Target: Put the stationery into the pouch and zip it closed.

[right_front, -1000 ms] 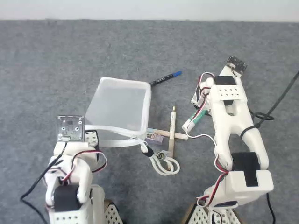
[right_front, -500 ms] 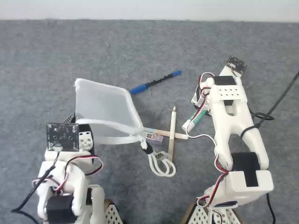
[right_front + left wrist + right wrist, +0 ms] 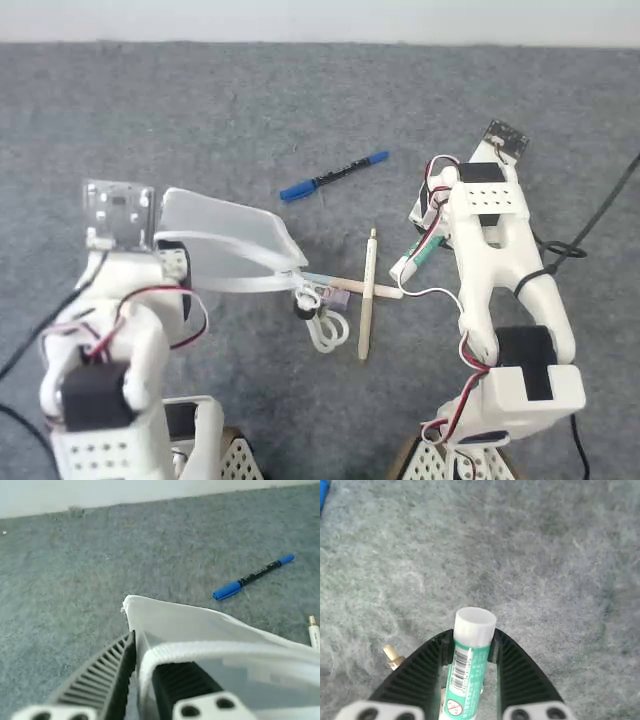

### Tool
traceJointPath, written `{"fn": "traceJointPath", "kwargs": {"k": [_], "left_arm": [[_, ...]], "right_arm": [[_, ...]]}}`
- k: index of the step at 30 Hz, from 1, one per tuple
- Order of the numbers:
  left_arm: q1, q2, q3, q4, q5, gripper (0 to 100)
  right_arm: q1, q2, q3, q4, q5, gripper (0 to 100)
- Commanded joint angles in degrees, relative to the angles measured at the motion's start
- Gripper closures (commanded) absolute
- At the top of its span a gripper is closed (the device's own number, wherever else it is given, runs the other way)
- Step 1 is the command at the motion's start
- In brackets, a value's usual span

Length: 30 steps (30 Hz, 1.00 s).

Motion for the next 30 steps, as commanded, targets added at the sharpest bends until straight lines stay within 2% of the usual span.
{"fn": "traceJointPath", "kwargs": {"k": [1, 7, 12, 17, 23, 26, 30], "left_arm": [[-0.2, 6.1, -6.7, 0.3, -0.2, 99], [-0.2, 13.8, -11.4, 3.6, -0.2, 99], [-0.2, 18.6, -11.7, 2.5, -0.3, 99], [0.1, 18.9, -10.9, 2.3, -0.2, 99], [0.2, 19.4, -10.6, 1.5, 8.7, 99], [0.4, 19.4, -8.6, 0.8, 9.1, 99], [1.5, 19.4, -2.8, -4.0, 9.8, 99]], "right_arm": [[-0.1, -4.1, -0.2, 0.1, 1.0, 99.2], [0.0, -4.1, 0.0, 0.3, 1.0, 99.2], [-0.5, -4.0, 0.2, 0.4, 4.4, 99.2], [-0.4, -3.6, 0.2, 0.4, 4.7, 99.2], [-0.6, -4.1, 2.4, -0.1, 4.8, 99.2], [-0.4, -3.9, 2.6, -0.1, 4.8, 99.2], [-0.6, -3.6, 2.6, -0.1, 4.8, 99.2]]}}
